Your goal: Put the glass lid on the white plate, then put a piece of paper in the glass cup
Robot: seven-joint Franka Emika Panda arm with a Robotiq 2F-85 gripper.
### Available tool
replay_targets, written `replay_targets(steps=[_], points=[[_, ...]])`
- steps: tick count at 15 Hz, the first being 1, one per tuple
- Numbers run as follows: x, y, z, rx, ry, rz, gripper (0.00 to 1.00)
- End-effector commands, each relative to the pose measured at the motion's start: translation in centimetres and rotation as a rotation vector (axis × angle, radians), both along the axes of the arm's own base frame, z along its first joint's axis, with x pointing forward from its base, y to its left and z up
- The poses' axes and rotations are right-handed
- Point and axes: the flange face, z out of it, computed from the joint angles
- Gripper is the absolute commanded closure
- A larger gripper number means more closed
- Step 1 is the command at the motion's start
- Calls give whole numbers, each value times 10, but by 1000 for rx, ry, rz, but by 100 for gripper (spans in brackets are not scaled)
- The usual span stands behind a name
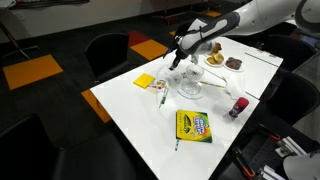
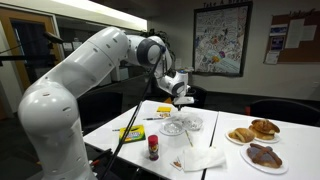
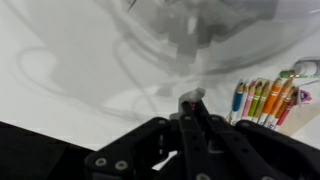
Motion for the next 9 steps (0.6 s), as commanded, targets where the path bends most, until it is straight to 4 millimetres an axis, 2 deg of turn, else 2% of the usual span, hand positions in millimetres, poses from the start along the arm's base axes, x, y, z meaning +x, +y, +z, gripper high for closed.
replay_targets(steps=[1, 6, 9], points=[[-46, -29, 40, -86, 128, -40, 98], [-92, -84, 81, -199, 257, -137, 98], [-109, -106, 87, -235, 302, -166, 98]])
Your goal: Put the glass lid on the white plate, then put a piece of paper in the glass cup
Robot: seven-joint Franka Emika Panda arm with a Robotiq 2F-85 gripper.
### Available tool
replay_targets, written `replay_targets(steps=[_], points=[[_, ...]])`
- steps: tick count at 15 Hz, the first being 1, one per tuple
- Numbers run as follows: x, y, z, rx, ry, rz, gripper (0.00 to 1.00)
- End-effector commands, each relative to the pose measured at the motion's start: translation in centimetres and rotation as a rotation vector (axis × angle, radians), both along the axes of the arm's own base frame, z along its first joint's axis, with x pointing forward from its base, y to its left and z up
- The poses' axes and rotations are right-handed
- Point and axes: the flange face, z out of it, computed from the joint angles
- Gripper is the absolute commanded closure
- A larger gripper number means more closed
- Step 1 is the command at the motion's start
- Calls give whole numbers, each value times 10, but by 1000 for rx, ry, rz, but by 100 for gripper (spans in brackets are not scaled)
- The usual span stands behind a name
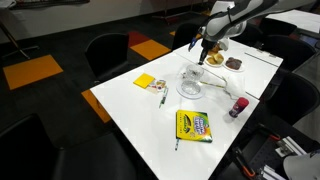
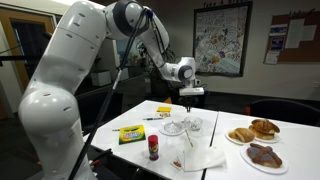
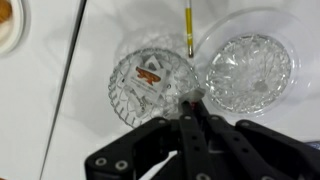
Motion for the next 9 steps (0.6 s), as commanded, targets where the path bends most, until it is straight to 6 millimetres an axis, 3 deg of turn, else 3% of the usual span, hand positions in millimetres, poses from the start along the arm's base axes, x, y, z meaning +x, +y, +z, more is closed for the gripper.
replay_targets(steps=[1, 9], points=[[-26, -11, 5, -40, 55, -22, 98], [-11, -10, -37, -78, -15, -23, 98]])
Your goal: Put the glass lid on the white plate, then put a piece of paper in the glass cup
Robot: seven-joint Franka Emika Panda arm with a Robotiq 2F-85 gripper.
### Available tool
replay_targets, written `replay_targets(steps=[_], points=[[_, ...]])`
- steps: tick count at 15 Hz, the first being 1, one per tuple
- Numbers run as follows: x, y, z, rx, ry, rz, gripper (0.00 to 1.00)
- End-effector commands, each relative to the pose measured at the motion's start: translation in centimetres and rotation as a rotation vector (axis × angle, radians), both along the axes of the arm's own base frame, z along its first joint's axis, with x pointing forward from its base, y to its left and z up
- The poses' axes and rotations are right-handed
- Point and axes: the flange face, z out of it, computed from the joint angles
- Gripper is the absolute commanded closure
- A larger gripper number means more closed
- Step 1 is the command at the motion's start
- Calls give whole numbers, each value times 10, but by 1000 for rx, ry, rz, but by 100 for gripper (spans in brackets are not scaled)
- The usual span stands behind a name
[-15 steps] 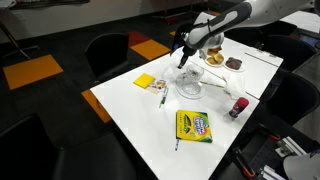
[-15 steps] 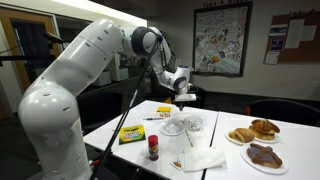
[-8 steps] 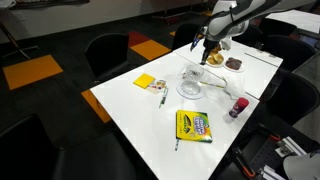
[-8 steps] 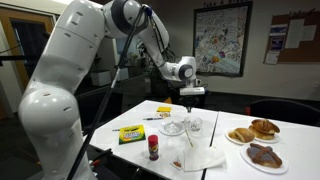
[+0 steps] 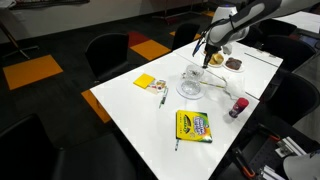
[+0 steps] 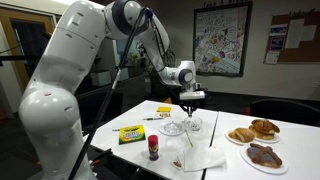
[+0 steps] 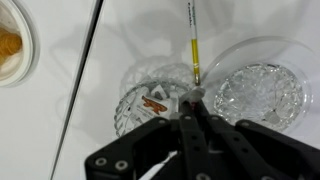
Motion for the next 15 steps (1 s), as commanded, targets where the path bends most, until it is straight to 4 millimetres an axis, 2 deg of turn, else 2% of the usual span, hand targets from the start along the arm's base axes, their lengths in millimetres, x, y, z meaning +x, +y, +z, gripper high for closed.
replay_targets(steps=[1, 5, 6, 7, 10, 15], points=[[10, 3, -21, -32, -54, -6, 98], [20, 3, -40, -23, -113, -40, 98], [22, 4, -45, 8, -113, -30, 68], [23, 8, -47, 43, -113, -28, 67], [24, 28, -44, 186, -115, 5, 47], [25, 55, -10, 251, -136, 79, 11]])
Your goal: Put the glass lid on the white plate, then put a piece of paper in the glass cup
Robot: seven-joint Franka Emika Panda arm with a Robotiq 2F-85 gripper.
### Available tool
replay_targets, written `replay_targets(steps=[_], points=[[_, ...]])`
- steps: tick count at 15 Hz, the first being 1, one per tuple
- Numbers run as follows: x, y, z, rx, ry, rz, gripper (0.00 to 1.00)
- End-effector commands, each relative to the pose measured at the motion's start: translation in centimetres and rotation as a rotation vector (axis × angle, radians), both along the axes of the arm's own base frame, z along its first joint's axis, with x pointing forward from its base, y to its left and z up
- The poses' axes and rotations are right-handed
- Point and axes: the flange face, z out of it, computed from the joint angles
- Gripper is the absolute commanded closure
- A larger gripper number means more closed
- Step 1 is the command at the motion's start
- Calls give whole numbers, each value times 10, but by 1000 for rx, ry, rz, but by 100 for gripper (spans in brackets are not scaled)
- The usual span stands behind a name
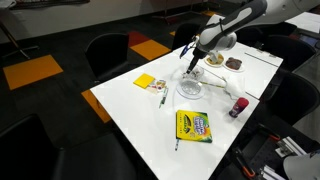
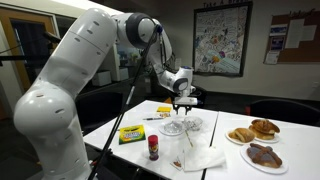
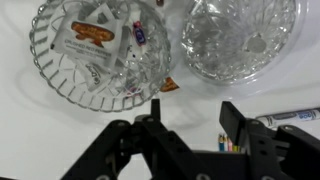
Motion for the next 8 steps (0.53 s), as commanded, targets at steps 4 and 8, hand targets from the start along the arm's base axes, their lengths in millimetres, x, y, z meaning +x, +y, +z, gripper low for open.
replay_targets(steps=[4, 8], points=[[-4, 11, 44, 19, 50, 56, 0], [-10, 13, 61, 26, 130, 60, 0]])
